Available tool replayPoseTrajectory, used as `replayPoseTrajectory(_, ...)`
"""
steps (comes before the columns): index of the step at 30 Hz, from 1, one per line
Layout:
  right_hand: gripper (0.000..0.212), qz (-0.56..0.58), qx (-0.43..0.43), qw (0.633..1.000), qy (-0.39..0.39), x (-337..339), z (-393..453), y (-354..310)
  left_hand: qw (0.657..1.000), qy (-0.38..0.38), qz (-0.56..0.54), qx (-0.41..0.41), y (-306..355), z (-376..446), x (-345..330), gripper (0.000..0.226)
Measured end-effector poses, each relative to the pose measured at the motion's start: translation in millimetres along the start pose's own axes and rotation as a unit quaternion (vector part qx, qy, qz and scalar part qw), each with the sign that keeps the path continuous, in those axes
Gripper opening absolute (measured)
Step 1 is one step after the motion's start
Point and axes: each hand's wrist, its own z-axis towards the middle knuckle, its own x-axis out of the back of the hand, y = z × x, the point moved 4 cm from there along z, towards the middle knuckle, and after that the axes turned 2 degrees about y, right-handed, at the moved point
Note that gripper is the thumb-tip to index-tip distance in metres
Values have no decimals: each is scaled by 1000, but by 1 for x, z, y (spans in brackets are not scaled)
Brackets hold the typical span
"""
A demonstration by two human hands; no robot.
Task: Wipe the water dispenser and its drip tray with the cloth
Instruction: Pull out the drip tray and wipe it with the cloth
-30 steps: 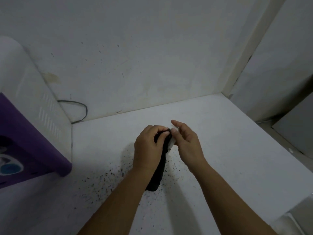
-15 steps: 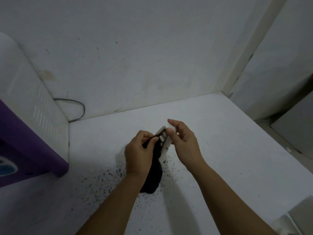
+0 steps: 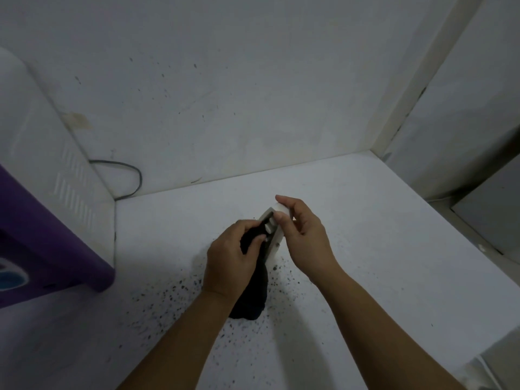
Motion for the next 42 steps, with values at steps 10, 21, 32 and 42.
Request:
replayPoseTrajectory(10,25,-15,21,1000,-4,-9,-1,-3,998,57,13,30,-8,-10,1,13)
replayPoseTrajectory(21,24,-18,25,1000,4,-9,-3,-2,983,-71,124,111,-70,-59,-7,14)
replayPoseTrajectory(32,23,-13,13,999,35,-7,-2,-2,999,38,2,18,-3,2,0,12)
replayPoseTrajectory(42,23,-21,29,999,29,-10,-6,-2,995,19,33,92,-34,-36,1,9)
